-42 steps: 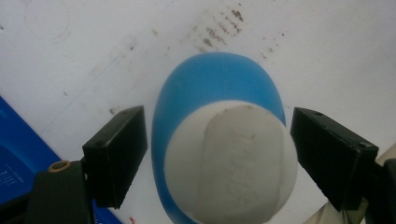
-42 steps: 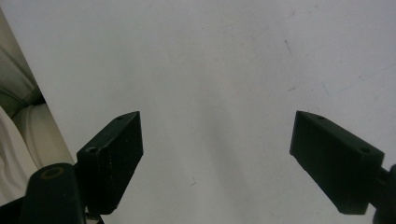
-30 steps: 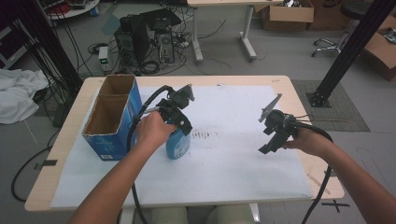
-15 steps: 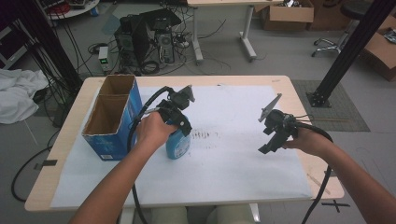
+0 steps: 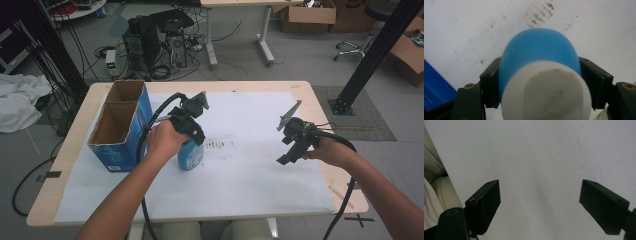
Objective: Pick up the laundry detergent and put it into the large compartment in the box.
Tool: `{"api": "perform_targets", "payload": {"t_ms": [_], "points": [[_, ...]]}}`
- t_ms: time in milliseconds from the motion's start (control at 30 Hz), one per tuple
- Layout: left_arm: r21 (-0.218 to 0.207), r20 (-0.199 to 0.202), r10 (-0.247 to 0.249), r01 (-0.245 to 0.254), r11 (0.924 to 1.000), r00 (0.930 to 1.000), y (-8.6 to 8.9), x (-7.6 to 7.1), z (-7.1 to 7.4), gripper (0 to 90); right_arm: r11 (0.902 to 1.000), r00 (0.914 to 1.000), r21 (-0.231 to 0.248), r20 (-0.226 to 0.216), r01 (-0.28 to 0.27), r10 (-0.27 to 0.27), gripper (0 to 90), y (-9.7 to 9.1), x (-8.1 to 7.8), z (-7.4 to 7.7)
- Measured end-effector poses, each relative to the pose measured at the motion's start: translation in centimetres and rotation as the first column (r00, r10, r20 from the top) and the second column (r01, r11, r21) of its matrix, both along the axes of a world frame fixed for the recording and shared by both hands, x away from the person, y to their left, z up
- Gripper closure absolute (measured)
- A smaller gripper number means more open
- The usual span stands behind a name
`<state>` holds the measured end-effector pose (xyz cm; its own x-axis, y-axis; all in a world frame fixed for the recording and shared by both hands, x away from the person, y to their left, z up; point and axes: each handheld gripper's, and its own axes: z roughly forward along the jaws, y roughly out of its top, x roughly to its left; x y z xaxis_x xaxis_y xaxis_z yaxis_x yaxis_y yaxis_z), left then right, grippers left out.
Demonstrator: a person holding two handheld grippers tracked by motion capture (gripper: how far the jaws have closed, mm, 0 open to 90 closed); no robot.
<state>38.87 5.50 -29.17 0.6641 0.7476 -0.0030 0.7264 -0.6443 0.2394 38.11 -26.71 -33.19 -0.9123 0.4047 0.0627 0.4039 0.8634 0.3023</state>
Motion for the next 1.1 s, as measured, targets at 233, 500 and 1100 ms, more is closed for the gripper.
{"api": "perform_targets", "payload": {"t_ms": [233,500,1100], "points": [[0.002,0.008,0.0,0.0,1.0,1.0,0.05,-0.07,-0.02,31.9,1.0,1.0,0.0,-0.002,-0.001,0.001,17.1,0.12,-0.05,-0.07],[0.002,0.015,0.002,-0.002,1.0,0.9999,0.13,-0.12,0.02,33.9,1.0,1.0,-0.002,-0.003,-0.002,0.002,17.1,0.15,-0.07,-0.08],[0.003,0.034,-0.001,0.001,1.0,0.9994,0.22,-0.23,0.1,37.3,1.0,1.0,-0.001,-0.007,-0.006,0.006,17.1,0.22,-0.06,-0.27]]}}
